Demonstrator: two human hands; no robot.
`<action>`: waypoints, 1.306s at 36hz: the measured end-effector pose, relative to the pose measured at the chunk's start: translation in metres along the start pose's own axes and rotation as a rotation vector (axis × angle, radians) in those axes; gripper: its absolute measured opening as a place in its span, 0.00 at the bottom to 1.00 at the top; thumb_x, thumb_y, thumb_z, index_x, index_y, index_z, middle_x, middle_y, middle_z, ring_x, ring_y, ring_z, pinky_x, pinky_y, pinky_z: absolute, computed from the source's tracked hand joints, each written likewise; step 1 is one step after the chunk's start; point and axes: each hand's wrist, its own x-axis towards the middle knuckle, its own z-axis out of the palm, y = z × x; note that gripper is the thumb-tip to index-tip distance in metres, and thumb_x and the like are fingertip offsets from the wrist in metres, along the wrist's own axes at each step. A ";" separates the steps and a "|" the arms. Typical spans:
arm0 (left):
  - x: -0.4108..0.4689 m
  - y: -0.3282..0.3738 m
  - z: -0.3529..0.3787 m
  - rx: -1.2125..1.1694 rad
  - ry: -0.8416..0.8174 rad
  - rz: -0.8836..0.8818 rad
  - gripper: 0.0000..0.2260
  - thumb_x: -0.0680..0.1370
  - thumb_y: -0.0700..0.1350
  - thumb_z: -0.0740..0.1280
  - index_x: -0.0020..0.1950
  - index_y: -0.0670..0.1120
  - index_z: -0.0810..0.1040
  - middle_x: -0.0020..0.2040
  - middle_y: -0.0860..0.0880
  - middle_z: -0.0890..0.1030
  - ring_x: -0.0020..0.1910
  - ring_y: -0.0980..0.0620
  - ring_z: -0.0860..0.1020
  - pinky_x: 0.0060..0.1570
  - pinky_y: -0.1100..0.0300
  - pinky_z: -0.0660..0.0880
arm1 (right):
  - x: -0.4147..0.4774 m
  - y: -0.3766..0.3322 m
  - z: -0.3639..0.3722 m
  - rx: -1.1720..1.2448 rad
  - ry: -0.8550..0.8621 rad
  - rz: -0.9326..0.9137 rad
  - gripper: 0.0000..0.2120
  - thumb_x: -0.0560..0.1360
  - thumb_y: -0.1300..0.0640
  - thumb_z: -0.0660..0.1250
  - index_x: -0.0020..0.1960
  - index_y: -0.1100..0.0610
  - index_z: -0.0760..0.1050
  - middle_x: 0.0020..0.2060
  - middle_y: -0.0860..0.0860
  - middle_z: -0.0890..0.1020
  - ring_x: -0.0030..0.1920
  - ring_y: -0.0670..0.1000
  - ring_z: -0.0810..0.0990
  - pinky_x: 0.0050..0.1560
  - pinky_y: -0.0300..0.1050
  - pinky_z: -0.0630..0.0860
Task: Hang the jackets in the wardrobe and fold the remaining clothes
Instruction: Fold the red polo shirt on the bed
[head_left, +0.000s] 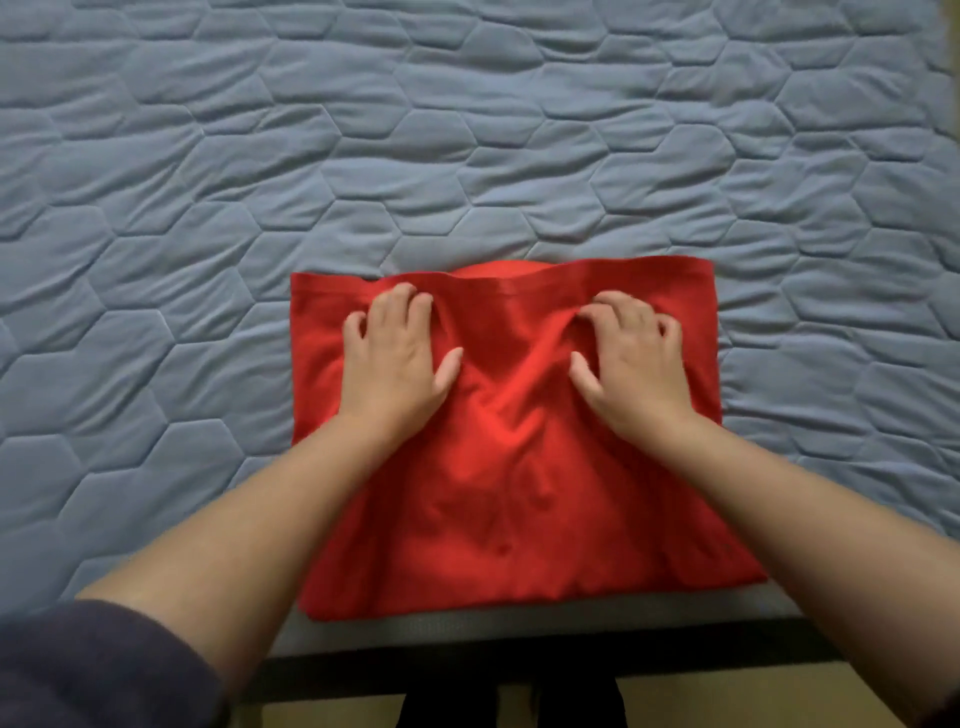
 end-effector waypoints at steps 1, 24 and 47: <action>0.007 -0.005 -0.008 -0.006 0.037 0.020 0.31 0.73 0.58 0.64 0.71 0.44 0.65 0.73 0.43 0.63 0.71 0.44 0.63 0.66 0.44 0.59 | 0.007 0.004 -0.008 -0.008 0.044 -0.027 0.26 0.70 0.49 0.65 0.67 0.55 0.70 0.69 0.54 0.69 0.69 0.56 0.67 0.66 0.60 0.59; 0.025 -0.019 -0.048 -0.300 0.120 0.001 0.10 0.78 0.49 0.66 0.55 0.45 0.75 0.54 0.44 0.74 0.44 0.39 0.78 0.39 0.46 0.75 | 0.046 0.030 -0.043 0.173 -0.124 0.024 0.19 0.77 0.47 0.64 0.64 0.55 0.73 0.57 0.54 0.79 0.59 0.57 0.75 0.58 0.54 0.71; 0.082 -0.047 -0.037 -0.480 -0.468 -0.237 0.26 0.69 0.74 0.57 0.44 0.52 0.76 0.41 0.54 0.77 0.44 0.52 0.76 0.41 0.58 0.68 | 0.081 0.047 -0.032 0.348 -0.424 0.157 0.22 0.75 0.31 0.52 0.49 0.46 0.73 0.52 0.46 0.79 0.61 0.53 0.75 0.65 0.58 0.60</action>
